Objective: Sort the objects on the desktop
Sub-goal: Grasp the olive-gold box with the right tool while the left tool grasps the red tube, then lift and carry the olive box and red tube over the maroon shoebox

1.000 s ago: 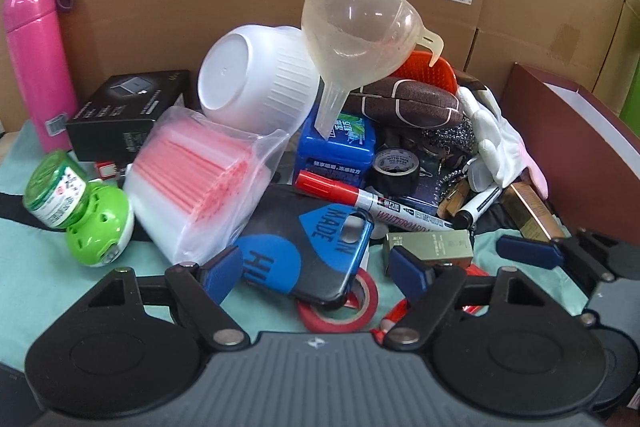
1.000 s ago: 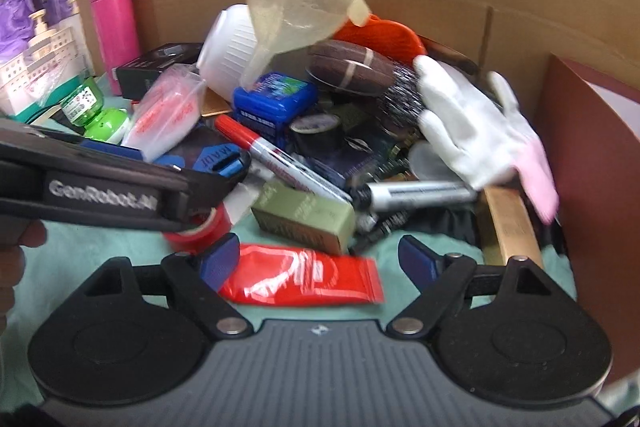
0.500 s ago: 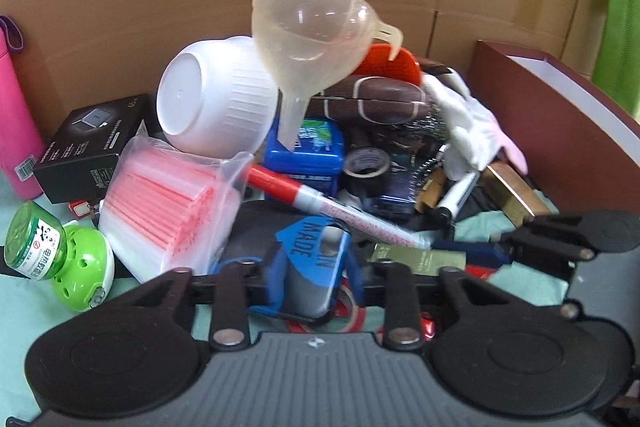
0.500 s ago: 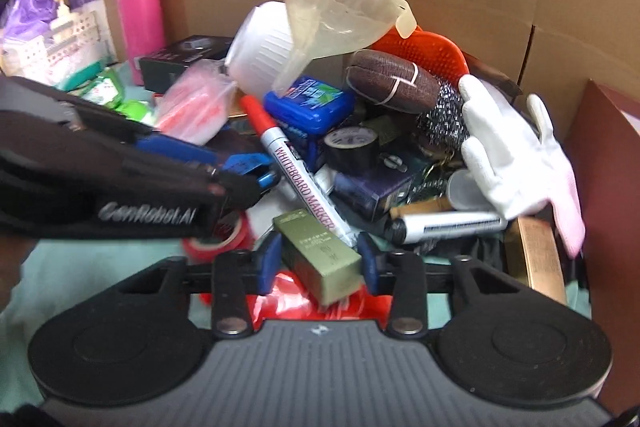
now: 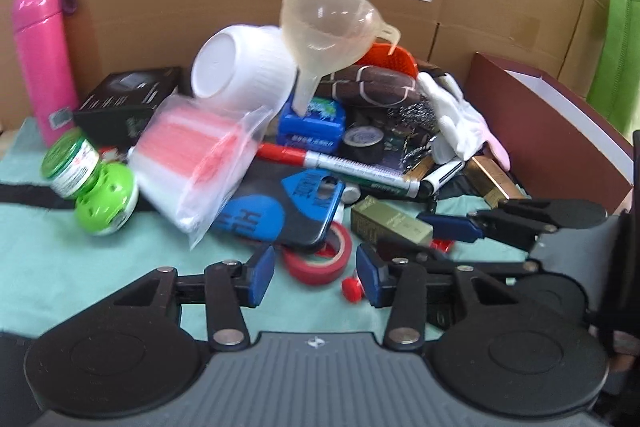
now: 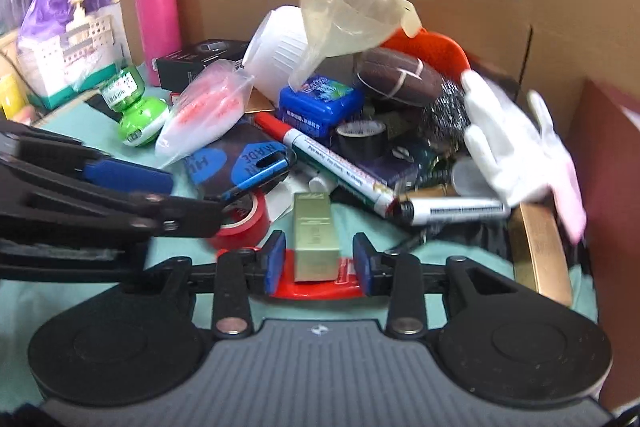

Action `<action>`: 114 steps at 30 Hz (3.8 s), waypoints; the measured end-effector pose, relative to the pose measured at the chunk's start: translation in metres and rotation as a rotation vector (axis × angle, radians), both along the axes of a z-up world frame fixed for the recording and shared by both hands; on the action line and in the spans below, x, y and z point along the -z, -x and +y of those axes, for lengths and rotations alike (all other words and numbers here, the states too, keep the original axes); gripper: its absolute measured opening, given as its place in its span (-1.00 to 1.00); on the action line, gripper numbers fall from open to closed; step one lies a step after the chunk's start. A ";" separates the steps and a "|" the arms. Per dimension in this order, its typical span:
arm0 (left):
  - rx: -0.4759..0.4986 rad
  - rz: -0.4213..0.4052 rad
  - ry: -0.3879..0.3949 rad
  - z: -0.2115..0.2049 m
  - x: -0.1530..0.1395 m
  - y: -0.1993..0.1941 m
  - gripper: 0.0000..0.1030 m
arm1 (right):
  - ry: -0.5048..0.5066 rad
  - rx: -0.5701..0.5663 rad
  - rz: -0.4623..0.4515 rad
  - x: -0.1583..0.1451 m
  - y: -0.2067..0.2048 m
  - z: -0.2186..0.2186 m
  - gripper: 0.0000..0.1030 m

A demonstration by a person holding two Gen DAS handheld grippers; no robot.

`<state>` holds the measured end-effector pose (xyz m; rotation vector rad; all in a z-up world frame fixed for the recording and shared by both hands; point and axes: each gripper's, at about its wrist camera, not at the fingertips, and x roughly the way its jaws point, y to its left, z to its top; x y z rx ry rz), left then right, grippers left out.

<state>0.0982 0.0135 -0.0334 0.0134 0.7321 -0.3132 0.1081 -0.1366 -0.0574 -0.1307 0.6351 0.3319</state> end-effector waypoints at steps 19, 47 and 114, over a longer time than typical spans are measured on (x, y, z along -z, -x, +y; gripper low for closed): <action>0.212 0.007 -0.155 -0.077 0.032 -0.013 0.20 | -0.050 0.164 0.077 0.005 0.058 -0.067 -0.14; 0.274 0.020 -0.162 -0.093 0.031 -0.015 -0.26 | 0.039 0.167 0.082 0.003 0.043 -0.060 -0.11; 0.398 -0.160 0.172 -0.202 -0.115 -0.004 -0.29 | -0.041 0.355 -0.323 -0.155 0.092 -0.206 -0.59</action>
